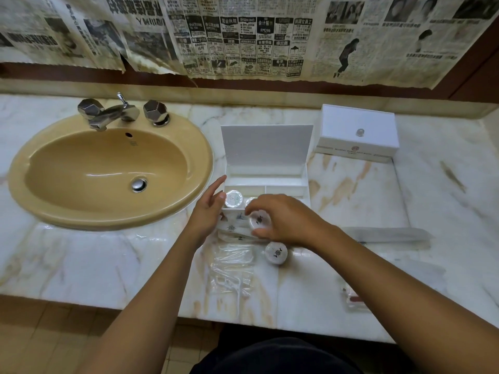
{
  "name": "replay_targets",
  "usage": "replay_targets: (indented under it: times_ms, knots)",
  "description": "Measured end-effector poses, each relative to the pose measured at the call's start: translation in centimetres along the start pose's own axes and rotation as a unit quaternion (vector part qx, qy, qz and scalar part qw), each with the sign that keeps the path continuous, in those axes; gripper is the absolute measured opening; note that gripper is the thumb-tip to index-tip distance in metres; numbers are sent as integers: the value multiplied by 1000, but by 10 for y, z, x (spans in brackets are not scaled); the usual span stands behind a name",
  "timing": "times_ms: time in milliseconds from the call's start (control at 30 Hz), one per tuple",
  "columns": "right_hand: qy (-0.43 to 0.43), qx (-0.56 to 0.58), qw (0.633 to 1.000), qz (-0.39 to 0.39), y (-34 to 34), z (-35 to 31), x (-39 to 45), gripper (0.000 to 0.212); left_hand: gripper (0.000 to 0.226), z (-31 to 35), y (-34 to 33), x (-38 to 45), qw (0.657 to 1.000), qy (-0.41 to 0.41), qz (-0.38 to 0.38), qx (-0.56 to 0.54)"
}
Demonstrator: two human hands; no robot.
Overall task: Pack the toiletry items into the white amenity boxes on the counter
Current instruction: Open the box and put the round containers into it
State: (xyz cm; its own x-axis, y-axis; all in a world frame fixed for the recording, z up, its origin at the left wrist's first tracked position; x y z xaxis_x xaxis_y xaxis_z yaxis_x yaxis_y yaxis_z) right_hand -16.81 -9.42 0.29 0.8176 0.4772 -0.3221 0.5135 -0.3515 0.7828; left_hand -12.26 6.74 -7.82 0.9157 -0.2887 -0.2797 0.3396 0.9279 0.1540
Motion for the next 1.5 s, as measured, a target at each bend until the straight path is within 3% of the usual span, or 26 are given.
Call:
replay_targets:
  times_ms: [167,767,1000,1200,1300,1400,1500]
  knots:
    - [-45,-15,997,62,21,10,28,34,39,-9,3,5,1000,-1,-7,-8]
    - [-96,-160,982,29,7,17,70,26,38,-5,5,6,1000,-5,-5,-22]
    - [-115,-165,979,-13,4,21,76,29,40,-4,3,6,1000,-5,-5,-20]
    - [-116,-175,978,4,5,20,69,14,38,-5,4,6,1000,-8,-5,-12]
    - [-121,-177,977,14,7,21,68,20,38,-5,4,6,1000,-11,-5,-5]
    - [-119,-154,981,24,8,24,67,21,38,-6,4,6,1000,-11,-7,-9]
    - [-122,-109,986,-15,2,27,66,20,38,-7,4,6,1000,-8,-7,-8]
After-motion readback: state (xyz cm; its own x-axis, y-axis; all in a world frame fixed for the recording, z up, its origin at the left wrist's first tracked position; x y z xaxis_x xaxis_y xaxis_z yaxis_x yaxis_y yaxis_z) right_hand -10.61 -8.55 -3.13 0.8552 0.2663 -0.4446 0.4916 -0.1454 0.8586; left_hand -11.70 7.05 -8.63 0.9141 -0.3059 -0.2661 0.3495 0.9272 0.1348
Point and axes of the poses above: each hand's wrist, its own x-axis towards the middle knuckle, its own y-axis out of the back of the hand, z = x × y, the point moved 6 cm from there along x, towards the middle knuckle, and after that the axes turned 9 degrees about -z, right-handed, at the moved point
